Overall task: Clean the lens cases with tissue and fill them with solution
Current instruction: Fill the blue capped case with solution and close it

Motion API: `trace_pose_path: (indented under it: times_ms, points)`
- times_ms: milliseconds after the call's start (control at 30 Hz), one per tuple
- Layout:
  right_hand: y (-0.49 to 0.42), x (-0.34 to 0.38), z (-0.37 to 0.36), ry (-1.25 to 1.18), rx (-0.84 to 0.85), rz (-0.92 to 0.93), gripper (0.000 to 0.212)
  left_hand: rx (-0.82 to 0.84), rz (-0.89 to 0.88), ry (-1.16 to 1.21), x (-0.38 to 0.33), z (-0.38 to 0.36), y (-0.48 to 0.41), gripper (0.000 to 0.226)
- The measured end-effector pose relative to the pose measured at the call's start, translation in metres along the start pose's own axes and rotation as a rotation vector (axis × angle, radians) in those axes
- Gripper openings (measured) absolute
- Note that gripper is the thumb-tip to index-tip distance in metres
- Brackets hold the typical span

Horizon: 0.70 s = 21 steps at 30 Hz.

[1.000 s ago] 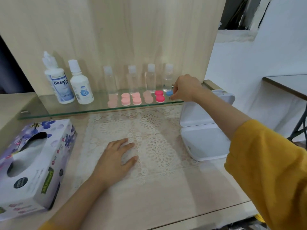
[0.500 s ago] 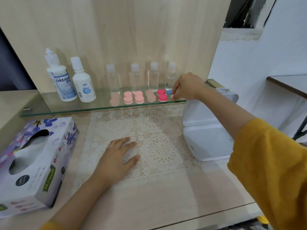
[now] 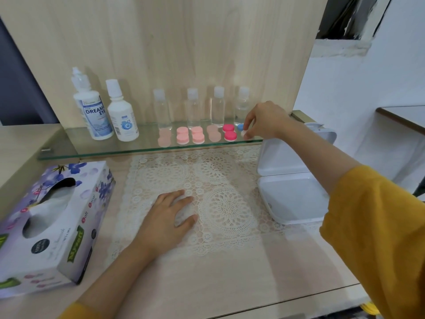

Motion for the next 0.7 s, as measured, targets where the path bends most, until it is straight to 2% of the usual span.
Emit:
trace_pose_path:
  times_ms: [167,300,500,600,700]
  points:
    - [0.002,-0.001,0.005,0.009,-0.022,0.011,0.033,0.0,0.0,0.006,-0.002,0.002,0.0,0.078]
    - [0.008,0.002,0.016,-0.032,-0.086,0.032,0.03,-0.018,0.029,0.032,-0.005,0.007,0.0,0.075]
    - [0.05,0.035,0.031,-0.234,-0.212,0.149,0.018,-0.012,0.049,0.027,-0.009,0.018,0.008,0.04]
    - [0.083,0.053,0.018,-0.292,-0.157,0.186,0.018,-0.022,0.066,0.017,-0.015,0.034,0.018,0.037]
    - [0.118,0.065,-0.011,-0.299,-0.033,0.193,0.026,-0.068,0.065,0.026,-0.022,0.06,0.028,0.031]
Point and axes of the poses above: each hand's wrist, its own y-axis away from the middle knuckle, its own z-axis out of the back of the hand, x = y × z, the point moved 5 cm from there along -y, towards the middle knuckle, and after that the axes turned 11 degrees about -x, right-handed, at the moved point
